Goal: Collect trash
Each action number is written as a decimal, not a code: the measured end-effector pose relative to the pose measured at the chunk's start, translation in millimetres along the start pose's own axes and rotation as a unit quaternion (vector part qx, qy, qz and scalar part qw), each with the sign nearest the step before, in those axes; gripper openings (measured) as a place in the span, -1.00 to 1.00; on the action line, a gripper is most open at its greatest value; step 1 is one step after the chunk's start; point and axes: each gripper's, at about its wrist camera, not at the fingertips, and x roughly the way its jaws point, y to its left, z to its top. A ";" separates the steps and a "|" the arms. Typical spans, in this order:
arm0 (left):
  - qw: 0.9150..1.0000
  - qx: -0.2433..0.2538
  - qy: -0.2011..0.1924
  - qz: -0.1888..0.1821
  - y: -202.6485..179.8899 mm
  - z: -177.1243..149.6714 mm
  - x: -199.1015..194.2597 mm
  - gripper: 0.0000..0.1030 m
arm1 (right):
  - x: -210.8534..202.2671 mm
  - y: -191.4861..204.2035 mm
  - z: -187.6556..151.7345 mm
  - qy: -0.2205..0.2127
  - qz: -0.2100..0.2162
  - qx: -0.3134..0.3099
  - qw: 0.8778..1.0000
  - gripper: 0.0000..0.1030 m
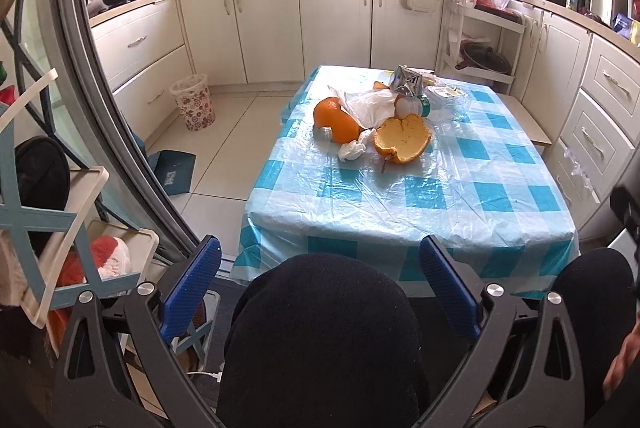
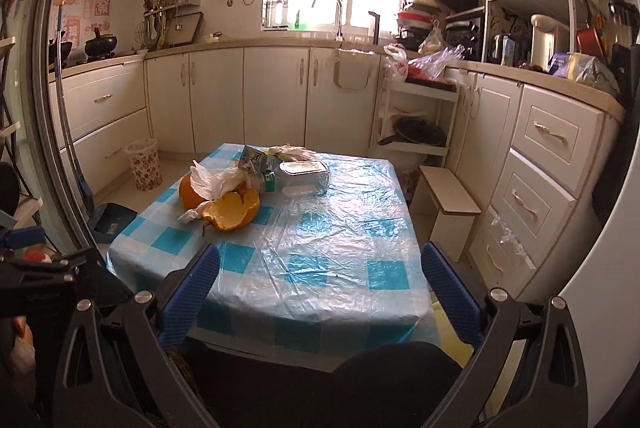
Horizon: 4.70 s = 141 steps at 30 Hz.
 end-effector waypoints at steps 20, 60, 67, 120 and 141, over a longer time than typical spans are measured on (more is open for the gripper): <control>0.998 0.048 -0.031 -0.034 -37.4 -11.8 -62.1 0.85 | -79.2 -13.8 -6.4 -0.050 -0.065 0.042 0.996 0.88; 0.996 0.067 -0.027 -0.046 -47.1 -21.1 -78.9 0.85 | -93.6 -26.1 -18.0 -0.033 -0.081 0.061 0.994 0.88; 0.997 0.065 -0.023 -0.045 -45.7 -21.3 -75.4 0.85 | -90.8 -23.6 -19.0 -0.028 -0.080 0.058 0.995 0.88; 0.997 0.055 -0.017 -0.043 -37.7 -21.7 -70.2 0.85 | -86.9 -15.3 -19.2 -0.021 -0.083 0.040 0.996 0.88; 0.998 0.039 -0.017 -0.043 -27.9 -18.5 -66.3 0.85 | -85.0 -6.9 -4.8 -0.035 -0.087 0.013 0.996 0.88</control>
